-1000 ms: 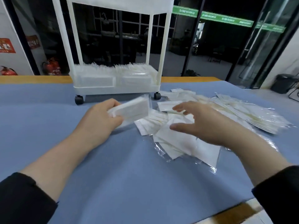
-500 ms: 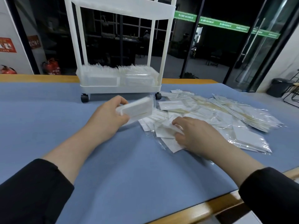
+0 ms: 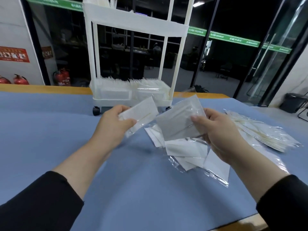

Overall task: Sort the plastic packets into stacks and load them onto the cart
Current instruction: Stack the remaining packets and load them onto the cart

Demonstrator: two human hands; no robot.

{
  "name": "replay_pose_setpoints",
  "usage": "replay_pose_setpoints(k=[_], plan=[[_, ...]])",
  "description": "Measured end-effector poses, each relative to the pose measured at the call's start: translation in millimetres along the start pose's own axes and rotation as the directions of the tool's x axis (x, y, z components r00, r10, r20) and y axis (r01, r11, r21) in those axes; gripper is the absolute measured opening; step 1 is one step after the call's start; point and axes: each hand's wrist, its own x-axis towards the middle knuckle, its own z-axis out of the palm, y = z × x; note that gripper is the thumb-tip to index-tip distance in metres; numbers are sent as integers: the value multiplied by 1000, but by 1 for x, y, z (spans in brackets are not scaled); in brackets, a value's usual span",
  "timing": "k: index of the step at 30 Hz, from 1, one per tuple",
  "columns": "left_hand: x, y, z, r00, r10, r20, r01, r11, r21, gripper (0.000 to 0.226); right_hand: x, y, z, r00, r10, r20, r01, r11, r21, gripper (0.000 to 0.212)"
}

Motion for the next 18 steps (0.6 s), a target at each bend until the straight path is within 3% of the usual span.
replay_pose_setpoints(k=[4, 8, 10, 12, 13, 16, 18], plan=[[-5, 4, 2, 996, -46, 79, 52, 995, -83, 19, 4, 16, 31, 1000, -5, 14, 3, 991, 137, 11], [-4, 4, 5, 989, -95, 116, 119, 968, -221, 17, 4, 31, 64, 999, 39, 1, -39, 988, 151, 27], [-6, 2, 8, 985, -92, 147, 125, 964, -235, 27, 6, 38, 77, 998, 48, 35, -53, 985, 167, 25], [-9, 2, 12, 983, -72, 171, 114, 962, -246, 19, 8, 43, 87, 998, 34, 46, -38, 995, 96, 19], [-10, 2, 12, 984, -60, 168, 100, 965, -241, 16, 8, 44, 90, 999, 26, 47, -29, 997, 69, 25], [-4, 3, 2, 987, 17, 158, 4, 991, -134, 15, 12, 42, 85, 995, -69, 75, 65, 996, 66, 69], [1, 5, -10, 980, 40, 197, -35, 999, -30, 15, 15, 40, 78, 979, -169, 111, 177, 982, -69, 77]])
